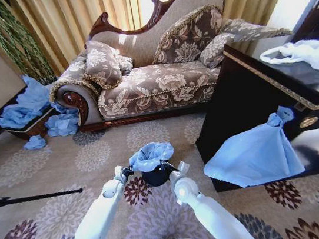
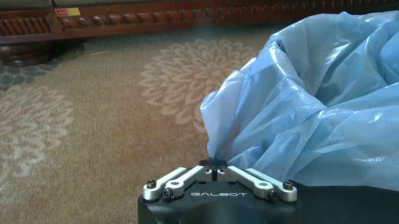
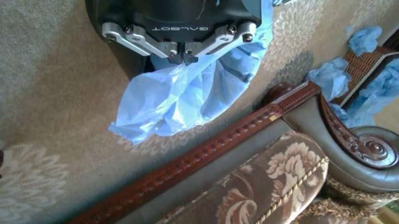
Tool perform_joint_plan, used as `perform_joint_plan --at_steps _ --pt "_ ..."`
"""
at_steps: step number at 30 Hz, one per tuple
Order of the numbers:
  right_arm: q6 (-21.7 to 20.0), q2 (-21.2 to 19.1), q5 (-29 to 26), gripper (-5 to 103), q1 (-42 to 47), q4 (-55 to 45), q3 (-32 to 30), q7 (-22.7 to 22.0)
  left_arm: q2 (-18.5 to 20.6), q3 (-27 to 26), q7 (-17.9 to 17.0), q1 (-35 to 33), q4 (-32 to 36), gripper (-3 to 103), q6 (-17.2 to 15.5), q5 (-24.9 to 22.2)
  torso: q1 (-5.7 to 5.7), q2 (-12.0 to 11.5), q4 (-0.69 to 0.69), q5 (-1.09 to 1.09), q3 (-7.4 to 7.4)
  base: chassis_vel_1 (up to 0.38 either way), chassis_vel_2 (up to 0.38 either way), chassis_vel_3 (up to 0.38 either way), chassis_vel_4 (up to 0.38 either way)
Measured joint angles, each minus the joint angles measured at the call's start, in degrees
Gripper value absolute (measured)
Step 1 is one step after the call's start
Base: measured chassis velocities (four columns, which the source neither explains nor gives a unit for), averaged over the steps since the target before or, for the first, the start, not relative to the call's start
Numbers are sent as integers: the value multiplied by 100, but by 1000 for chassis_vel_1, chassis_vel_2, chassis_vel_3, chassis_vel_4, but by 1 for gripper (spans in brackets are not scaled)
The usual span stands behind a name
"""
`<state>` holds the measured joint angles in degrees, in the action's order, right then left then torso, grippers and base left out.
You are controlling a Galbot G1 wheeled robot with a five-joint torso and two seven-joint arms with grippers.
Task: Place a garbage bag over the trash bin.
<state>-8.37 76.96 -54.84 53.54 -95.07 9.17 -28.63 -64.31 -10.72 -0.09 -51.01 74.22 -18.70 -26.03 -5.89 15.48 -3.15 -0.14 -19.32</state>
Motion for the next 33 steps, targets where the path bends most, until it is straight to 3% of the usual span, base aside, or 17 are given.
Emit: perform_joint_plan --at_steps 12,20,33 --pt "-76 -57 188 0 354 -75 -103 -95 -31 -98 -83 -550 613 0 -28 222 1 0 1 0 0 0 0 0 0" --pt "-64 -18 482 0 470 126 -256 -17 -140 -86 -114 -567 523 0 -20 280 1 1 -1 -1 1 0 0 0 0" --pt "-66 32 389 0 288 34 -33 -104 -163 -54 -112 -479 370 0 -1 276 0 1 0 -1 -1 0 0 0 0"
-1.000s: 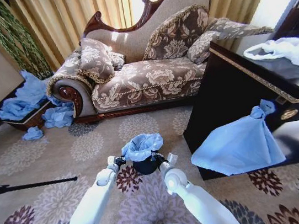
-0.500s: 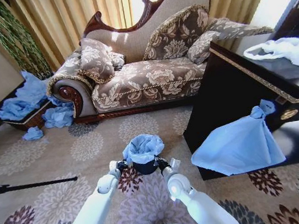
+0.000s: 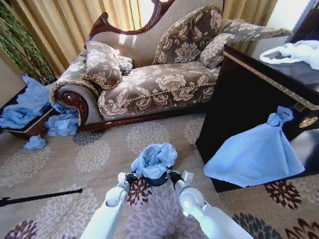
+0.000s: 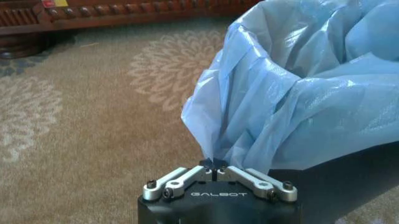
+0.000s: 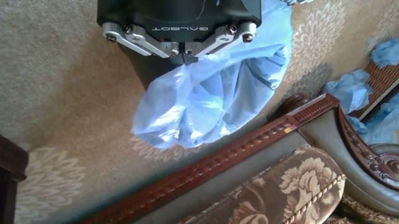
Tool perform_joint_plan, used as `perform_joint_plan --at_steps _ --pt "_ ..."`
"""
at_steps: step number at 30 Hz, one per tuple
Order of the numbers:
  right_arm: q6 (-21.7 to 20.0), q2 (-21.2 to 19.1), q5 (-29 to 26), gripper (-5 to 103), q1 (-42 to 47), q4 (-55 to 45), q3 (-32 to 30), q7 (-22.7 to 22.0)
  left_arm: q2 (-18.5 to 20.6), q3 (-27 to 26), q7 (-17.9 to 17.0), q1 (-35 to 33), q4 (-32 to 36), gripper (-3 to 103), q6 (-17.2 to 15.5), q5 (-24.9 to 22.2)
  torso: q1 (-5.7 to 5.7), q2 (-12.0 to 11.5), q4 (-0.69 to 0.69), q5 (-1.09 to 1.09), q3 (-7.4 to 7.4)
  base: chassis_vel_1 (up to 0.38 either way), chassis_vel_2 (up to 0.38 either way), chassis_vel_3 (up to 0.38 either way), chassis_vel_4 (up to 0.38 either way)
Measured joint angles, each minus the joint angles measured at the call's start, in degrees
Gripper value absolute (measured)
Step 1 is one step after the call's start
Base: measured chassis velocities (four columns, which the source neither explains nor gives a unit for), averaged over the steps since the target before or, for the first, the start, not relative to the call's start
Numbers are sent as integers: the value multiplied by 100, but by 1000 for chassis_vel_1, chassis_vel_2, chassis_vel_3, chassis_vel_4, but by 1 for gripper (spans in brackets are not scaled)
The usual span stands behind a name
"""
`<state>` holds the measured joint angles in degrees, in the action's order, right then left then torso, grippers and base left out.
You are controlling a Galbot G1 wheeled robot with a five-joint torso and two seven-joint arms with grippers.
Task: Place a garbage bag over the trash bin.
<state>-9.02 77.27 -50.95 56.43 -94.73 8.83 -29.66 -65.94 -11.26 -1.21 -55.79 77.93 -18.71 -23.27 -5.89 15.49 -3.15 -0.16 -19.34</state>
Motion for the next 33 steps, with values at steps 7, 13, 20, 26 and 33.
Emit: perform_joint_plan --at_steps 7,13,20,26,33 --pt "18 22 -69 0 -132 -115 140 -112 62 -45 10 14 -33 0 38 -25 0 0 0 1 0 0 0 0 0" --pt "-50 -110 -151 0 -154 -307 182 -298 95 -65 15 -9 -23 0 57 -34 0 0 0 0 1 0 0 0 0" --pt "-143 -233 -121 0 25 -415 94 -437 120 -41 28 -32 61 0 66 -26 0 0 0 1 1 0 0 0 0" --pt "-154 -226 -55 0 200 -521 -43 -482 118 -1 37 -99 169 0 80 13 0 -1 0 1 1 0 0 0 0" --pt "-197 -271 -45 0 180 -697 -101 -523 130 -18 24 -91 94 0 100 35 0 -1 0 1 1 0 0 0 0"
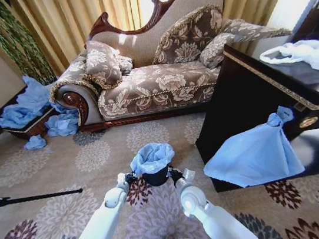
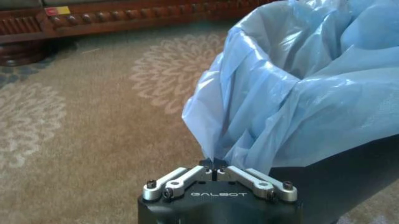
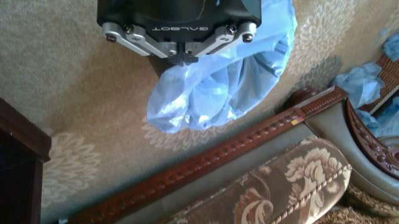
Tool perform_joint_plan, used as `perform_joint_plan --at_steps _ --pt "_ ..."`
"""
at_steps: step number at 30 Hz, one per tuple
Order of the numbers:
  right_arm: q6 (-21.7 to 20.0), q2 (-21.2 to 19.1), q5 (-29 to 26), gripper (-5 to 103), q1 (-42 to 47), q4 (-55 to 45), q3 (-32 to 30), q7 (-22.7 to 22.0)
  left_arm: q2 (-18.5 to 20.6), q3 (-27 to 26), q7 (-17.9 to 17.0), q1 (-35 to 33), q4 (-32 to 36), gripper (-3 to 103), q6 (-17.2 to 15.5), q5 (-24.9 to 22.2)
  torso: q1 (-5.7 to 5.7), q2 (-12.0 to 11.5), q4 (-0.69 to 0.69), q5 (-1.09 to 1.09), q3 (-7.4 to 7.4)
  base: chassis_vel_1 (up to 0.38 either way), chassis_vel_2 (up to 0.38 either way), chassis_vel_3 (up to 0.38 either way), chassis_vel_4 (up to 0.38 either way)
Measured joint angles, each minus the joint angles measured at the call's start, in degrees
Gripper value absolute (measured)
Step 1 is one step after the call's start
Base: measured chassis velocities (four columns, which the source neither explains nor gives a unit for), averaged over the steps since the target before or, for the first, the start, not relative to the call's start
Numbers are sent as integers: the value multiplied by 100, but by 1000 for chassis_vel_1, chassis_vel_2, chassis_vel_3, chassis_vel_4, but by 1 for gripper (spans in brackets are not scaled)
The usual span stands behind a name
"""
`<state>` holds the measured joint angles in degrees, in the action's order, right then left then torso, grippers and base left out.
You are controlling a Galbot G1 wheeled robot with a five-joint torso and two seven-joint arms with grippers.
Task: Place a garbage bag over the trash bin.
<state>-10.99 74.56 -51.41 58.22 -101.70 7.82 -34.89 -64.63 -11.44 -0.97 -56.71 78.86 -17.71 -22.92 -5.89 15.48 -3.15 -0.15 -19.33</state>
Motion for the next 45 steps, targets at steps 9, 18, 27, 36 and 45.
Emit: perform_joint_plan --at_steps 9,18,27,36,45 --pt "-16 -1 0 33 74 -114 -7 -5 74 -88 -67 -34 26 15 39 14 0 0 0 0 0 0 0 0 0" --pt "-25 -32 112 66 151 -214 -175 71 148 -236 -56 -141 202 47 122 -142 0 0 0 -1 0 0 0 0 0" --pt "37 424 -53 97 -761 807 -393 186 120 -172 -4 -116 132 80 136 -150 -1 0 1 0 0 0 0 0 0" --pt "84 655 -996 100 -1379 1681 -775 352 54 -154 -1 -111 134 100 139 -109 -1 0 1 0 0 0 0 0 0" --pt "6 834 -2108 100 -1333 1854 -1178 372 52 -133 1 -33 74 89 139 -100 -1 0 0 0 0 0 0 0 0"
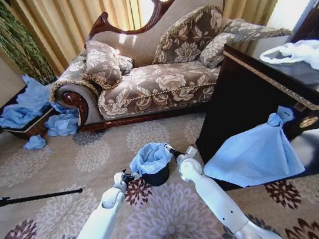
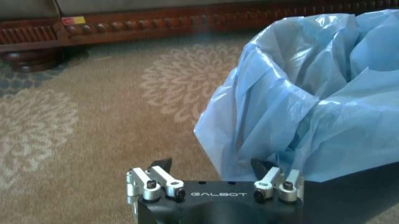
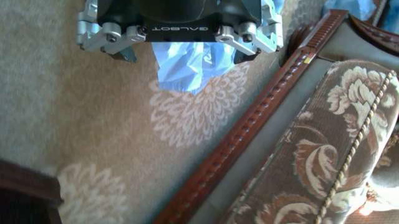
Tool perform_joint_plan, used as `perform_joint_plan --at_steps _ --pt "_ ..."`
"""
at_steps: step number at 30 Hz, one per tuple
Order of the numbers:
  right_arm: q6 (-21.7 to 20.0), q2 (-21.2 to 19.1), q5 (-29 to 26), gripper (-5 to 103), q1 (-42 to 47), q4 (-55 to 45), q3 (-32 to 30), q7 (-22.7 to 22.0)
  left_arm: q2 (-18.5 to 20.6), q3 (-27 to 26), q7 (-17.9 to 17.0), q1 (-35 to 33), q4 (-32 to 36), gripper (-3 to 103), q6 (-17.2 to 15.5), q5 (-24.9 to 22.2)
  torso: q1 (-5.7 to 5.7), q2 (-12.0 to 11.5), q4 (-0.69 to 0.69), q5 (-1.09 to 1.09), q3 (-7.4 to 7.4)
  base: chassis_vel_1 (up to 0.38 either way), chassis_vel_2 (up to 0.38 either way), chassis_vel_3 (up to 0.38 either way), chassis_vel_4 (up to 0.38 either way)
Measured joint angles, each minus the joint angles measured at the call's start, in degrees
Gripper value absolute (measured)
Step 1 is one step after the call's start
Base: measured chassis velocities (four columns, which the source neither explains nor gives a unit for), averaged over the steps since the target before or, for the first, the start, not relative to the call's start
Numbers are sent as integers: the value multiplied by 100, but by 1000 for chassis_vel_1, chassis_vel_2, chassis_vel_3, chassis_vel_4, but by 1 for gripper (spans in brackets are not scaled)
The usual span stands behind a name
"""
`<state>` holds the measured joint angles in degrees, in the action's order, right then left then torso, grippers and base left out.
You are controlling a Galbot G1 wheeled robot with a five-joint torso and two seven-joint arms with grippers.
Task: Place a garbage bag over the trash bin.
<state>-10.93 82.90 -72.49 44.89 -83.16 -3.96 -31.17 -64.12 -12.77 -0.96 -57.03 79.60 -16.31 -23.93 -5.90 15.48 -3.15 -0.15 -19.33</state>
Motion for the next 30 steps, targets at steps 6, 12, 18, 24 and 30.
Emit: perform_joint_plan --at_steps 6,12,18,24,30 --pt "-37 14 -282 102 15 36 -78 17 -3 6 0 35 -20 74 0 -3 1 0 0 0 0 0 0 0 0" --pt "-48 10 -265 82 32 72 -40 98 -7 5 -3 69 -64 52 6 -11 1 0 0 0 0 0 0 0 0" --pt "-50 26 -9 60 55 158 48 205 -14 -7 -11 81 -66 31 11 -16 1 0 0 0 0 0 0 0 0" --pt "-49 -31 549 33 134 185 184 383 -6 -6 -4 45 -7 4 13 -19 1 0 2 0 1 0 0 0 0" --pt "13 -50 867 16 178 237 244 445 -12 3 3 58 11 0 15 -19 1 0 0 0 1 0 0 0 0"
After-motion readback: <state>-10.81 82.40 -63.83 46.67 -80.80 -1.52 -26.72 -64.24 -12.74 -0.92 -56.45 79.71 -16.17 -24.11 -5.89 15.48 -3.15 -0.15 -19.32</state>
